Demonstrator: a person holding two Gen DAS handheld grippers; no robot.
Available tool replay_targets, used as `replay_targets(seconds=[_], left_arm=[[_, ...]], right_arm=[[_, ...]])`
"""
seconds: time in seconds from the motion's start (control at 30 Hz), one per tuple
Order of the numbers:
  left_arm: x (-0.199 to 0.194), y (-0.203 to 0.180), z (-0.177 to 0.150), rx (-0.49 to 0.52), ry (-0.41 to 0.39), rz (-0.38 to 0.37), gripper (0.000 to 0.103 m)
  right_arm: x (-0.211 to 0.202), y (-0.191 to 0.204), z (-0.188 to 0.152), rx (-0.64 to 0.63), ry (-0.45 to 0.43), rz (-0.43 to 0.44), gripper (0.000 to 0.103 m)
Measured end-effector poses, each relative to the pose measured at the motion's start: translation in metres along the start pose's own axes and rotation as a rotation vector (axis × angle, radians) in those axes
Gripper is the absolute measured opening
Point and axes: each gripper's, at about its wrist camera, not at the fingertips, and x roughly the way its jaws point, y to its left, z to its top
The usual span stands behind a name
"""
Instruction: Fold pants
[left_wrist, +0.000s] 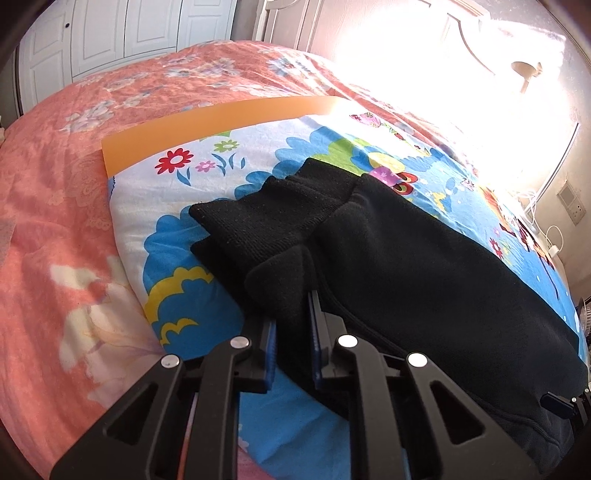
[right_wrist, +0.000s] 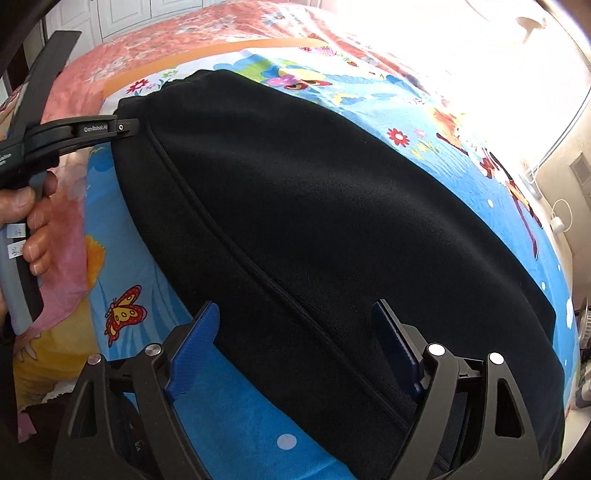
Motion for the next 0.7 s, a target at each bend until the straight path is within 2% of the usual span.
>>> replay_targets(seconds=[0.13, 0.2, 0.27, 0.5, 0.7], left_arm=[[0.001, 0.000, 0.001, 0.001, 0.000, 0.001, 0.014], [0.001, 0.000, 0.001, 0.006, -0.001, 0.008, 0.014], [0.001, 0.000, 0.001, 0.006, -0.001, 0.009, 0.014], [0.001, -0.002, -0.002, 0.012, 0.004, 0.016, 0.015], [0.001, -0.003, -0.003, 0.028, 0.002, 0.028, 0.016]], right_arm=[[-0.013, 0.004, -0.019, -0.024, -0.036, -0.081, 0.084], [-0.001, 0.003, -0.030, -0.016, 0.026, -0.034, 0.083], [0.002, 0.005, -0.037, -0.031, 0.012, -0.034, 0.082], [-0.006, -0.006, -0.038, -0.027, 0.010, -0.033, 0.058], [-0.013, -0.020, -0.036, -0.009, -0.003, -0.005, 0.043]])
